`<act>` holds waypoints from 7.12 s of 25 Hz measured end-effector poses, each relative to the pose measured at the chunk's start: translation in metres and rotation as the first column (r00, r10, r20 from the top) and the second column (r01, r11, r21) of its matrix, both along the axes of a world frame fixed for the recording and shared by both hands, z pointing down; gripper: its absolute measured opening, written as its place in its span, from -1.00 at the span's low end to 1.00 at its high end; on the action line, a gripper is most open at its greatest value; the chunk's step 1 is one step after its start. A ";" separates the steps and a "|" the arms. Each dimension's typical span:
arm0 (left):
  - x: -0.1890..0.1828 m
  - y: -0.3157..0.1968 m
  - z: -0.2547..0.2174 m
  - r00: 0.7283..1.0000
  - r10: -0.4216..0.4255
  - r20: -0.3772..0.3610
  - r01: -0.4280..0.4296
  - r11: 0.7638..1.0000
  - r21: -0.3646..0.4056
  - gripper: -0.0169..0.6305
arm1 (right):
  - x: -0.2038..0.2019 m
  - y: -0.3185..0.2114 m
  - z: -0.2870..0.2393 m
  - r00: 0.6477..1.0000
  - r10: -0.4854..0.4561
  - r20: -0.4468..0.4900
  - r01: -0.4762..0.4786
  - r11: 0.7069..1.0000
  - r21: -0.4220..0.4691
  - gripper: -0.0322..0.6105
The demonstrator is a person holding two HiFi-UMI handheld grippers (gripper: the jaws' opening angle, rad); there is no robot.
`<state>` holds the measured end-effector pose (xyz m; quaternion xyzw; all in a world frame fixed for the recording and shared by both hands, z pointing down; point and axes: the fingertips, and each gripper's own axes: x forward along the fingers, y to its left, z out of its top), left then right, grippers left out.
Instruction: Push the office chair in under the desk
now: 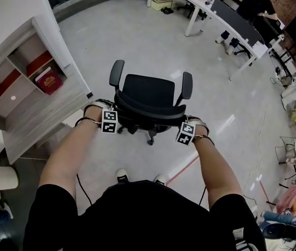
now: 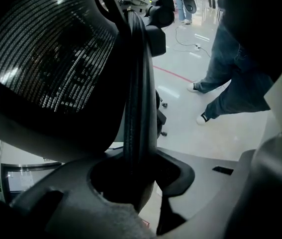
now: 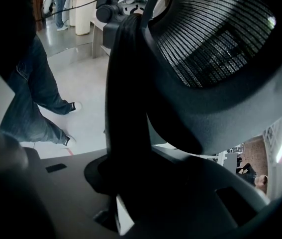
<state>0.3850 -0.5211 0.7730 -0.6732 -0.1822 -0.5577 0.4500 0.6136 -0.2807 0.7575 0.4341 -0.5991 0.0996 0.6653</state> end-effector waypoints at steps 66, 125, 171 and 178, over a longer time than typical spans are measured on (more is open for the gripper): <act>-0.180 0.198 0.009 0.995 -0.104 0.008 0.103 0.991 0.088 -0.68 | -0.161 0.182 0.000 0.996 -0.092 -0.002 0.092 0.996 0.009 -0.58; -0.404 0.366 0.014 0.998 -0.056 -0.017 0.057 0.997 0.055 -0.71 | -0.391 0.353 0.002 0.999 -0.044 -0.005 0.044 0.999 -0.021 -0.56; -0.748 0.460 0.014 0.795 -0.606 0.018 0.605 0.795 0.052 -0.72 | -0.647 0.288 -0.002 0.820 -0.573 0.003 0.573 0.820 -0.019 -0.56; -0.785 0.485 0.014 0.749 -0.662 0.005 0.662 0.749 0.036 -0.72 | -0.681 0.291 -0.002 0.780 -0.625 0.003 0.625 0.780 -0.013 -0.55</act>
